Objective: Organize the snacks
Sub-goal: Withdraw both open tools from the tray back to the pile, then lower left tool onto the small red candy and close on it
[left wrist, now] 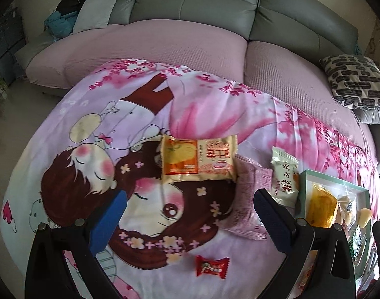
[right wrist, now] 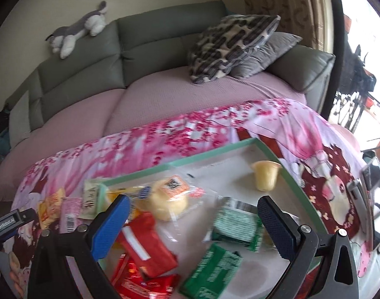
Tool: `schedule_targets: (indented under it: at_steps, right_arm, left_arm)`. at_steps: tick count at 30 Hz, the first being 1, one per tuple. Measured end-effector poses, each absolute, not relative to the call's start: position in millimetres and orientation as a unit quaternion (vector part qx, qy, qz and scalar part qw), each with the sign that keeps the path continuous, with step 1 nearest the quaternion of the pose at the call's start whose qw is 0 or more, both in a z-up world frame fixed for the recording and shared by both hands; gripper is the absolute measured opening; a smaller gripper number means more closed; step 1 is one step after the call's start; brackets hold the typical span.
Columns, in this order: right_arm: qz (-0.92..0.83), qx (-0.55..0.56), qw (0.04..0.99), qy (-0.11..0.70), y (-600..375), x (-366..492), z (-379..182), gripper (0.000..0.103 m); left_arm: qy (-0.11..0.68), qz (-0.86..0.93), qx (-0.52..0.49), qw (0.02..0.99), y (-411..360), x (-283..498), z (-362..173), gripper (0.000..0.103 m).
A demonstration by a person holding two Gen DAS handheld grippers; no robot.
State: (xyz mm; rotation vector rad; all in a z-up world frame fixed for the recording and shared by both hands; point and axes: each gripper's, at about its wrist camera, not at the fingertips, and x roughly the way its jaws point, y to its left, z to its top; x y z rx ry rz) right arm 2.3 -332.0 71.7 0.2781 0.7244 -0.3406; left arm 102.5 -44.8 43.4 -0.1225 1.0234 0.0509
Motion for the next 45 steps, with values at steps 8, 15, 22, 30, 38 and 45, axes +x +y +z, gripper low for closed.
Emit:
schedule_targets:
  at_steps: [8, 15, 22, 30, 38, 45]
  right_arm:
    - [-0.129, 0.113, 0.914, 0.367, -295.5, 15.9, 70.6, 0.103]
    - [-0.088, 0.096, 0.912, 0.388, -260.2, 19.5, 63.1, 0.103]
    - [-0.075, 0.068, 0.889, 0.447, -238.2, 22.4, 43.3, 0.103]
    - [-0.074, 0.078, 0.876, 0.471, -237.6, 18.4, 36.5, 0.103]
    - [-0.086, 0.081, 0.87, 0.479, -243.2, 15.4, 38.7, 0.103]
    - [-0.09, 0.083, 0.87, 0.478, -243.8, 12.3, 43.5, 0.103]
  left_arm:
    - [0.498, 0.02, -0.075, 0.863, -31.5, 100.2, 42.0, 0.101]
    - [0.512, 0.011, -0.076, 0.856, -29.2, 95.2, 37.1, 0.101]
    - [0.534, 0.014, -0.077, 0.842, -30.6, 88.7, 23.3, 0.101]
    - [0.561, 0.011, -0.071, 0.825, -34.9, 74.9, 3.5, 0.1]
    - [0.585, -0.024, -0.083, 0.807, -45.3, 64.1, -8.5, 0.073]
    - [0.598, -0.057, -0.083, 0.795, -56.8, 60.2, -13.9, 0.048]
